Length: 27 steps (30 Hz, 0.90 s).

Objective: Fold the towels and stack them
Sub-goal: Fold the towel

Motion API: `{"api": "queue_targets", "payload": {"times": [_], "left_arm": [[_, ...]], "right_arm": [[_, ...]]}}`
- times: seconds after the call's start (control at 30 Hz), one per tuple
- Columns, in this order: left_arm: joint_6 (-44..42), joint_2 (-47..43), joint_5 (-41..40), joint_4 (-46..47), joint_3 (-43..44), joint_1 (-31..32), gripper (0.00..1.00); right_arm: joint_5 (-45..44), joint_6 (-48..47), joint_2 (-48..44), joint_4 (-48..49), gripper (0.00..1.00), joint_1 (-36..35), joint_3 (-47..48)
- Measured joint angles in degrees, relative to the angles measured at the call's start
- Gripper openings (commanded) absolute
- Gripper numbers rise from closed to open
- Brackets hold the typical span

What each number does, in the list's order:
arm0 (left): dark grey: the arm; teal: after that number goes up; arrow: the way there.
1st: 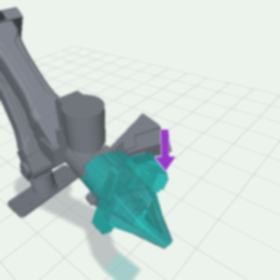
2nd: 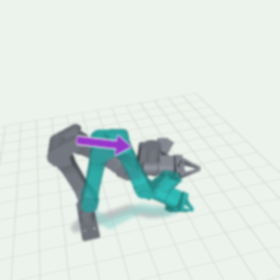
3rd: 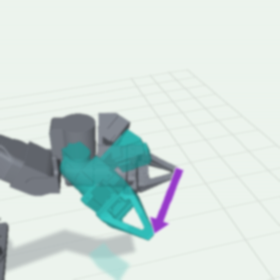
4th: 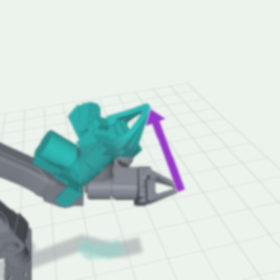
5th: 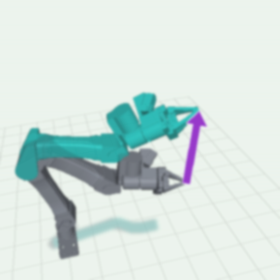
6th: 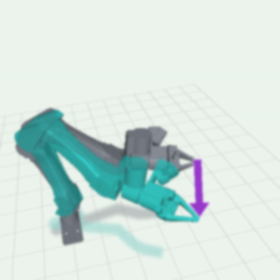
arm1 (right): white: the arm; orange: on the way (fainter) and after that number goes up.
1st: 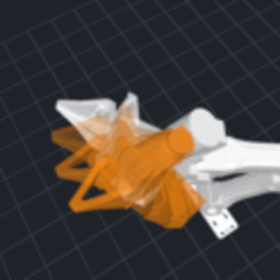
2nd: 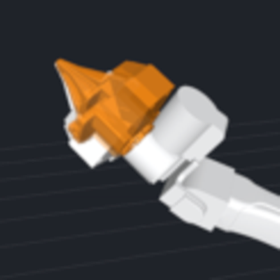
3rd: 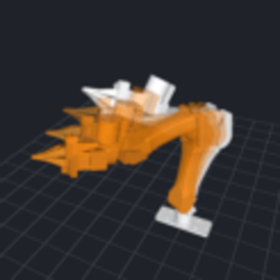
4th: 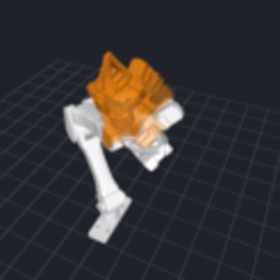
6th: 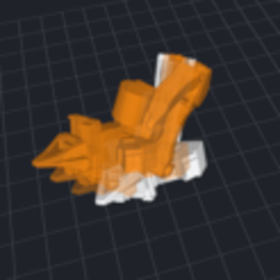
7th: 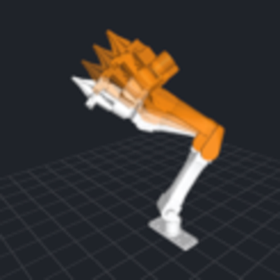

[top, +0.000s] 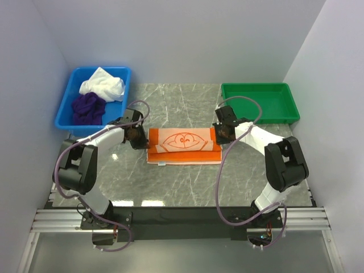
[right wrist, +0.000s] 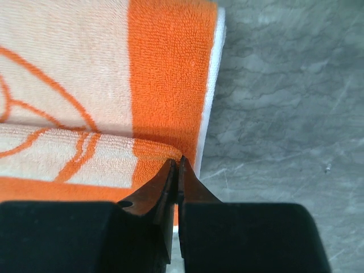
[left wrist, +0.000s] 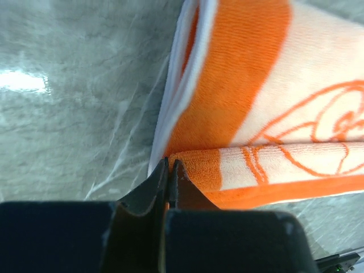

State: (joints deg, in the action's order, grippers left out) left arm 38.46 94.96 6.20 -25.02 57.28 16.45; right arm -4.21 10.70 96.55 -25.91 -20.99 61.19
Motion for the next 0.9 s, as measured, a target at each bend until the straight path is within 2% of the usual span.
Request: {"api": "queue_targets", "payload": {"times": [0.6,0.9], "left_arm": [[-0.79,-8.55,-2.58,-3.5,2.45,0.04,0.01],[-0.5,-8.87,0.13,-1.18,-3.15,0.04,0.01]], "right_arm": [[-0.46,1.7,-9.46,-1.14,0.0,-0.22,-0.52],[0.55,3.89,-8.76,-0.42,0.0,-0.24,-4.22]]}}
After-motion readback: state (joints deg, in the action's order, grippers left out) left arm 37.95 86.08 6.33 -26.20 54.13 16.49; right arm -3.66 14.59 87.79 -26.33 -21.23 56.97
